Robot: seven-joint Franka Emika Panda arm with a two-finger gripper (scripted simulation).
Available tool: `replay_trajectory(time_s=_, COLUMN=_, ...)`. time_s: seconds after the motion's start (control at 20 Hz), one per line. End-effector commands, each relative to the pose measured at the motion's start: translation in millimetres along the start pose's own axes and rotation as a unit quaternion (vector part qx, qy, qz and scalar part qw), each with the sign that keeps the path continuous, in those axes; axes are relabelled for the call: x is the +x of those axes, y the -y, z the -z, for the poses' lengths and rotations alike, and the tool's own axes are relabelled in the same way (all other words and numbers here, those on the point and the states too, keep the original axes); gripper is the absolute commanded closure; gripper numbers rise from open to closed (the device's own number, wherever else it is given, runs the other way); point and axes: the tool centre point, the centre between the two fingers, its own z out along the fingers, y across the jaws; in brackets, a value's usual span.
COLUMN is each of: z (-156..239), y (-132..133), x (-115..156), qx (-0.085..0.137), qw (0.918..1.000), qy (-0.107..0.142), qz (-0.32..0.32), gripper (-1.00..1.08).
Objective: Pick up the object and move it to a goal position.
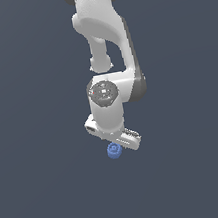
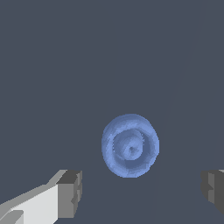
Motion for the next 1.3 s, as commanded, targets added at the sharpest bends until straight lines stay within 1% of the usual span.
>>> replay_trajectory(time_s=0.0, z=-4.9, y=0.8, x=5.2, qx=0.0, qw=0.9998, qy=-0.001, qz=-0.018, gripper=-0.92)
replay_trajectory(time_s=0.25, z=-10.2, y=1.4, x=10.1, qx=-0.001, qw=0.9994, qy=-0.002, qz=-0.034, gripper=-0.92)
replay_trajectory(time_s=0.55, z=-14.2, y=1.3, x=9.6, qx=-0.001, qw=0.9994, qy=-0.001, qz=-0.034, gripper=-0.92)
replay_trajectory(time_s=1.0, z=-56.7, y=0.5, x=9.2, qx=-0.001, qw=0.9994, qy=-0.002, qz=-0.036, gripper=-0.92)
replay_trajectory(time_s=1.25, z=-61.0, y=1.1, x=10.5, qx=-0.001, qw=0.9993, qy=-0.002, qz=-0.036, gripper=-0.92)
